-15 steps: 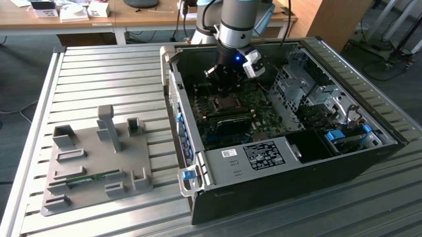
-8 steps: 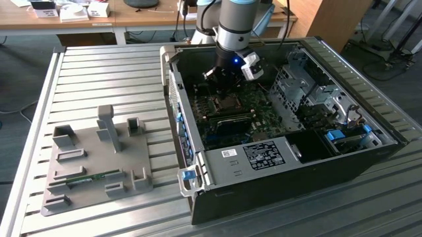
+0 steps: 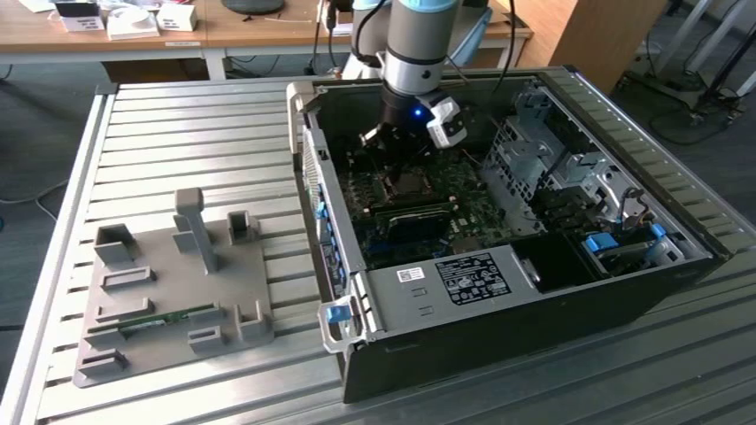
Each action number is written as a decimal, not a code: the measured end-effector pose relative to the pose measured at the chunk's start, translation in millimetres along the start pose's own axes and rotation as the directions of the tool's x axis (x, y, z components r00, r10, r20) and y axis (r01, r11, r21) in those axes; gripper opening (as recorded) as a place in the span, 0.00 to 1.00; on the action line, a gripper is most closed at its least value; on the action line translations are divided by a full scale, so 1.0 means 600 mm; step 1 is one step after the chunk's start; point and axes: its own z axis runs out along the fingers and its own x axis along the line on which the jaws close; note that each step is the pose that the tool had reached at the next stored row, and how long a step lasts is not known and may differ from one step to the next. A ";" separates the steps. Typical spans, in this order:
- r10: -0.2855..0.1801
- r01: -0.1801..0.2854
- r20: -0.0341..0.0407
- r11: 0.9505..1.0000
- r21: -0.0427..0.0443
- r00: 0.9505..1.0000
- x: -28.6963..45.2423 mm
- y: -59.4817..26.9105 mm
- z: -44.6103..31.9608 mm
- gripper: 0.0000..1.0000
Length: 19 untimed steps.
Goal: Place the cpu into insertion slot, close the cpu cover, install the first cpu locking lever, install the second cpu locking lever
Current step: 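Close the cpu cover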
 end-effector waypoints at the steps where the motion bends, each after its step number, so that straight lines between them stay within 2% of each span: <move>1: 0.000 0.000 0.000 1.000 0.001 1.000 0.000 0.000 0.000 0.11; 6: 0.000 0.000 0.000 1.000 0.001 1.000 0.000 0.000 0.001 0.11; 19: -0.001 0.001 0.000 1.000 0.006 1.000 0.002 0.000 0.019 0.11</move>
